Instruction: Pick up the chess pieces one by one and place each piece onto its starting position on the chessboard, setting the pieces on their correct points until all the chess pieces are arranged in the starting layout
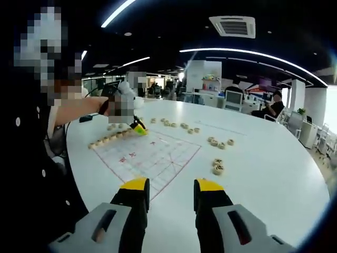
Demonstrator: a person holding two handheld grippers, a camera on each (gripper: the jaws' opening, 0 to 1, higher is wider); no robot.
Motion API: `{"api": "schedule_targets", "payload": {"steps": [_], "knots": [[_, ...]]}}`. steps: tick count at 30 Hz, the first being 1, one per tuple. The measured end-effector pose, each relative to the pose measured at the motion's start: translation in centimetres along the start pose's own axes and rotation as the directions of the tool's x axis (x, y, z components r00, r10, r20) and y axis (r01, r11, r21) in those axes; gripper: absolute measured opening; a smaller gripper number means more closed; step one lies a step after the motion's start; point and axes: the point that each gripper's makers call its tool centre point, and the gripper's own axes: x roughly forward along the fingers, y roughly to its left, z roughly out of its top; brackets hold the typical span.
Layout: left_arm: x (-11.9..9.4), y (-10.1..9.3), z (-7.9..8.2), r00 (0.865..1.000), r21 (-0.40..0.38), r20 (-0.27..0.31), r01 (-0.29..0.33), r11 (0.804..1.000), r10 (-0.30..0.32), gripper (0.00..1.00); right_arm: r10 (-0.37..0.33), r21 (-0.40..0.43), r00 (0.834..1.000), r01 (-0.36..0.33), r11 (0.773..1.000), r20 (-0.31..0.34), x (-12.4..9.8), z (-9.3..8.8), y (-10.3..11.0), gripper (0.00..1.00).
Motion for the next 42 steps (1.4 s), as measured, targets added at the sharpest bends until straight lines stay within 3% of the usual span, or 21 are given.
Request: {"api": "schedule_targets", "payload": {"steps": [5,11,13,18,20,25,30,36,42], "knots": [[-2.2,-0.7,0.6,0.997,0.012,0.080,-0.013,1.000,0.012,0.40,0.005,-0.002,1.000,-0.005,1.000,0.007,0.1,0.2,0.0,0.35],[-6.5,-0.9,0.6,0.974,-0.022,0.214,-0.068,0.997,0.071,0.48,0.017,-0.013,1.000,-0.017,1.000,0.011,0.7,0.5,0.1,0.36],[-8.8,-1.1,0.2,0.960,-0.039,0.268,-0.076,0.996,0.084,0.48,0.017,-0.021,1.000,-0.017,1.000,0.014,0.9,0.8,0.1,0.36],[-12.7,-0.7,-2.5,0.948,-0.080,0.299,-0.086,0.993,0.106,0.49,0.017,-0.040,1.000,-0.016,0.999,0.011,1.6,1.4,-0.1,0.38],[-14.5,-0.3,-4.5,0.944,-0.111,0.307,-0.092,0.990,0.122,0.51,0.017,-0.052,1.000,-0.016,0.998,0.007,1.8,1.6,-0.1,0.40],[-17.4,-0.5,-8.1,0.940,-0.136,0.303,-0.119,0.984,0.156,0.58,0.008,-0.077,1.000,-0.008,0.997,0.000,2.1,1.9,-0.3,0.45],[-19.2,-0.8,-11.5,0.946,-0.140,0.271,-0.145,0.979,0.179,0.63,-0.005,-0.083,1.000,0.004,0.997,-0.011,2.0,1.8,-0.8,0.47],[-20.5,0.0,-11.5,0.930,-0.176,0.294,-0.174,0.969,0.221,0.63,-0.019,-0.075,1.000,0.017,0.997,-0.020,1.9,1.6,-1.1,0.48],[-21.2,0.0,-9.2,0.918,-0.147,0.331,-0.177,0.973,0.217,0.62,-0.039,-0.080,0.999,0.037,0.996,-0.023,1.3,1.7,-1.4,0.48]]}}
